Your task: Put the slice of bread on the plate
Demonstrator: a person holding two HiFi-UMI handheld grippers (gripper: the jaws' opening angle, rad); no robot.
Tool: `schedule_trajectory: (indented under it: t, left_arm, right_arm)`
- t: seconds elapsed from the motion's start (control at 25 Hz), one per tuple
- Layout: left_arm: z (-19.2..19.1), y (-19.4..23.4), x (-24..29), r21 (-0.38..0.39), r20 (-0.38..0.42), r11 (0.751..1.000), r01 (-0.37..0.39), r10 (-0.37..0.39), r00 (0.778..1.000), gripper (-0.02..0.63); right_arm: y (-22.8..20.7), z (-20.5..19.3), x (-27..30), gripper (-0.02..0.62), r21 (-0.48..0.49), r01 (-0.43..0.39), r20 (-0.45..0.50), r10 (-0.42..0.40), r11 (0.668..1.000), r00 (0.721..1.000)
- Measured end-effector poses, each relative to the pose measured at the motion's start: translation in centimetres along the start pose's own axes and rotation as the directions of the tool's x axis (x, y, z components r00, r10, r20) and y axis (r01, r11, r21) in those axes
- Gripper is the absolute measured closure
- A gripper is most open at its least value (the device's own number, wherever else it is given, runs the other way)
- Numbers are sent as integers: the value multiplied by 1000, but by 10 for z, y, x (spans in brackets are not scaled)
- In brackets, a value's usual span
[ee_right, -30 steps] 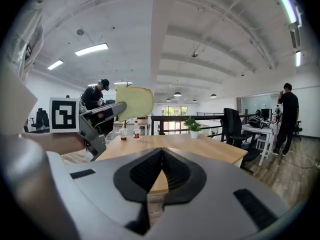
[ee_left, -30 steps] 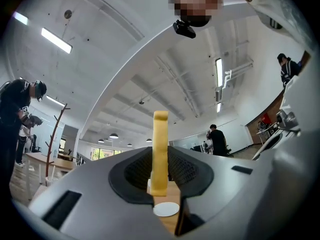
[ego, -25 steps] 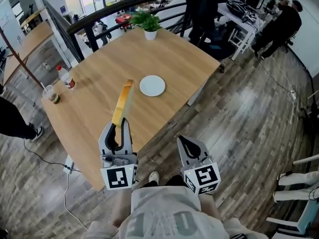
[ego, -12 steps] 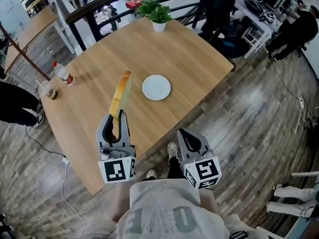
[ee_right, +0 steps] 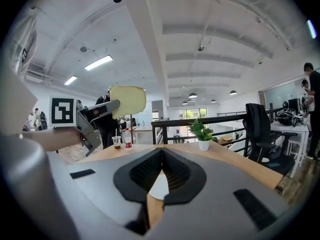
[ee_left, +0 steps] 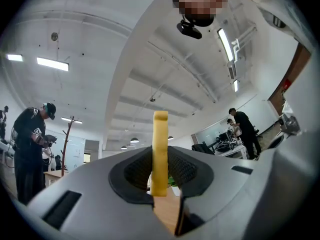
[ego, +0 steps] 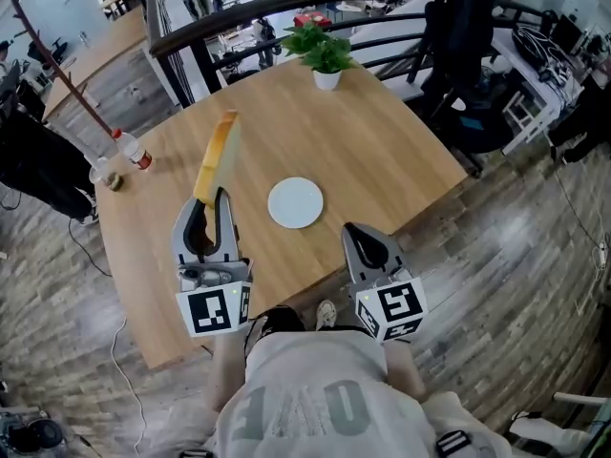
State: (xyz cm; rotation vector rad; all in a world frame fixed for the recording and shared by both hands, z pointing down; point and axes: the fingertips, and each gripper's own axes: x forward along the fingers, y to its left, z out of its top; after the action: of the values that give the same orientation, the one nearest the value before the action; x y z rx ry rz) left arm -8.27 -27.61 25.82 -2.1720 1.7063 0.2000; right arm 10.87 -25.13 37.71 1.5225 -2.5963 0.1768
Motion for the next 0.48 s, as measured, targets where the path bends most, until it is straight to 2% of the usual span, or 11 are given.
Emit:
schedule_trajectory:
  t: [0.28, 0.4, 0.48]
  left_arm:
    - [-6, -12, 10, 43, -25, 997, -63, 64, 998, 520]
    - [-11, -22, 19, 78, -22, 996, -44, 45, 999, 520]
    - [-14, -30, 23, 127, -40, 992, -20, 25, 999, 520]
  right_arm:
    - [-31, 19, 12, 578, -20, -50, 54, 51, 999, 997]
    - [-38, 16, 16, 578, -28, -45, 55, 46, 999, 997]
    - [-39, 14, 19, 578, -24, -46, 52, 47, 999, 998]
